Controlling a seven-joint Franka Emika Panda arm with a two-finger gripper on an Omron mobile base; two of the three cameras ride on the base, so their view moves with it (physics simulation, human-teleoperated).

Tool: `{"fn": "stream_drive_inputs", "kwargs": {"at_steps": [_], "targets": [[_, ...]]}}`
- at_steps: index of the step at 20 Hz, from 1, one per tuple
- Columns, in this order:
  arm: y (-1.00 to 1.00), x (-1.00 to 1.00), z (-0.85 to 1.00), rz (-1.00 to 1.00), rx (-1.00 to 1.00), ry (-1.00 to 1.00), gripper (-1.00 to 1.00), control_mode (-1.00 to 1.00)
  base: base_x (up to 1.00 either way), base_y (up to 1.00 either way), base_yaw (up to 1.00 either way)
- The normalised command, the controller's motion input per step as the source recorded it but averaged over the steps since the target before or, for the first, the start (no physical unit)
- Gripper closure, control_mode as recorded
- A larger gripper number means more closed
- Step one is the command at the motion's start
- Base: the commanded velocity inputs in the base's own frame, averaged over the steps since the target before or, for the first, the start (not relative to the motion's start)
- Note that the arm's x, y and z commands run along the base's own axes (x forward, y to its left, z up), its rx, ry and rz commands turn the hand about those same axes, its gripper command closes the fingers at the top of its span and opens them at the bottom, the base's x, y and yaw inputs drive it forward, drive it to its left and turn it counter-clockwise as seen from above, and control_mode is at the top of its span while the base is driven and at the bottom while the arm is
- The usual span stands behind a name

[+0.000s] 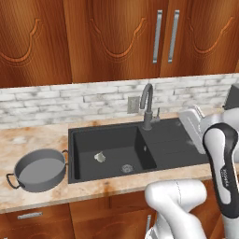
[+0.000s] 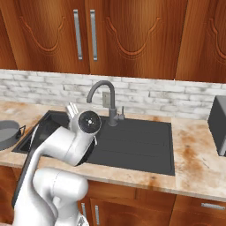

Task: Dump the garlic from the pot into the sink. Then turn on the water and wash the garlic. Then turn off the water and put the garlic back in the pot.

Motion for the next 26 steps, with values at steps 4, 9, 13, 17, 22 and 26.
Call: {"fn": "stream_drive_inputs", "kwargs": {"at_steps": [4, 9, 13, 17, 22, 26], "targets": [[-0.38, -0.13, 0.04, -0.1, 0.22, 0.02, -1.0, -1.0, 0.0, 0.0, 0.0], [-0.37, -0.03, 0.01, -0.03, 0.28, -0.01, -1.0, -1.0, 0.0, 0.0, 0.0], [-0.22, 0.08, 0.26, 0.0, 0.22, 0.02, -1.0, -1.0, 0.0, 0.0, 0.0], [-0.16, 0.12, 0.34, 0.0, 0.15, 0.06, -1.0, -1.0, 0.0, 0.0, 0.0], [-0.01, 0.12, 0.32, -0.01, 0.03, 0.07, -1.0, -1.0, 0.0, 0.0, 0.0], [0.0, 0.21, 0.14, -0.04, 0.0, 0.13, -1.0, -1.0, 0.0, 0.0, 0.0]]}}
